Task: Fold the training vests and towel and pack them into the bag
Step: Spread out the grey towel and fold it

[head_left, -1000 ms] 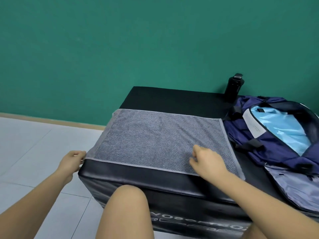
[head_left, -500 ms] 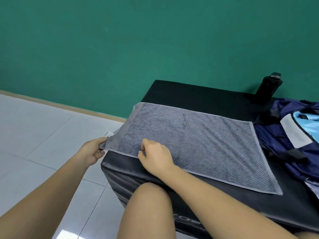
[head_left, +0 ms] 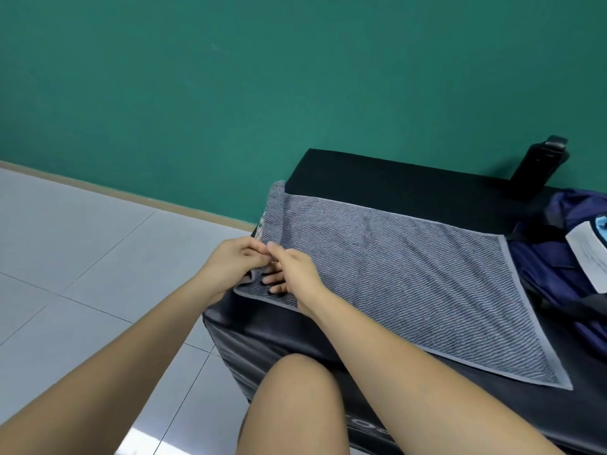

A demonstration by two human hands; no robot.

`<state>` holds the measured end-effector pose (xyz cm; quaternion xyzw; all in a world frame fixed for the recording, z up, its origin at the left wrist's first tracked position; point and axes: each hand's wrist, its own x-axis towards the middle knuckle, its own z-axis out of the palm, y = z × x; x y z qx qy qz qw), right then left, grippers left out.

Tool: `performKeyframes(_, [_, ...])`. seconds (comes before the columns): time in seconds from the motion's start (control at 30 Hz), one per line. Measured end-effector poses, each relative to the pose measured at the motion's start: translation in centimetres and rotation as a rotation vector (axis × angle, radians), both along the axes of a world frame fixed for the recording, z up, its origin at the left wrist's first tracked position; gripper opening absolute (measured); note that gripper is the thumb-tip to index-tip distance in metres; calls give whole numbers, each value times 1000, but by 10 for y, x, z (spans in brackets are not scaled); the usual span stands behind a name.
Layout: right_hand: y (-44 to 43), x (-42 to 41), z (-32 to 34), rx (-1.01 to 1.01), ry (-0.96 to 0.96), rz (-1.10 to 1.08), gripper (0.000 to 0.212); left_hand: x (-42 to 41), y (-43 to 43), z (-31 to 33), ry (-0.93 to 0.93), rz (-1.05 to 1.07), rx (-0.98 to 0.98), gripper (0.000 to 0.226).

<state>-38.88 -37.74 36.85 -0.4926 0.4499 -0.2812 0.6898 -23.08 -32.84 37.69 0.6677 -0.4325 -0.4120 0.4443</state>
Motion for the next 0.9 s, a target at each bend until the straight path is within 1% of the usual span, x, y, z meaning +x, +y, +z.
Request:
performKeyframes(0.07, [-4, -6, -7, 27, -4, -9, 33, -11, -4, 2, -62, -59, 21, 10])
performKeyframes(0.13, [-8, -9, -13, 46, -21, -21, 20, -13, -15, 6, -120, -60, 51, 13])
performKeyframes(0.2, [-11, -10, -18, 47, -29, -34, 14, -9, -30, 11, -119, -17, 76, 19])
performKeyframes(0.27, [-11, -10, -21, 19, -5, -45, 11, -3, -49, 16, -184, 35, 67, 16])
performKeyframes(0.37, [-10, -9, -27, -32, 37, -60, 16, 3, -84, 21, -393, 49, 31, 13])
performKeyframes(0.47, [-12, -7, -33, -39, 49, -65, 22, 3, -127, 22, -679, 50, 15, 9])
performKeyframes(0.53, [-14, -6, -35, -47, 56, -58, 22, -3, -153, 23, -799, 42, 3, 9])
performKeyframes(0.6, [-14, -4, -37, -45, 42, -56, 21, -13, -176, 21, -891, 7, 18, 18])
performKeyframes(0.7, [-13, -2, -39, -37, 20, -56, 15, -26, -198, 13, -1100, -55, 128, 38])
performKeyframes(0.77, [-13, -3, -41, -82, 87, -72, 21, -32, -206, 8, -1172, -54, 170, 45])
performKeyframes(0.83, [-13, -5, -42, -118, 150, -67, 29, -34, -210, 3, -1194, -40, 177, 44])
performKeyframes(0.9, [-13, -5, -43, -121, 178, -50, 33, -34, -212, 0, -1211, -37, 179, 41])
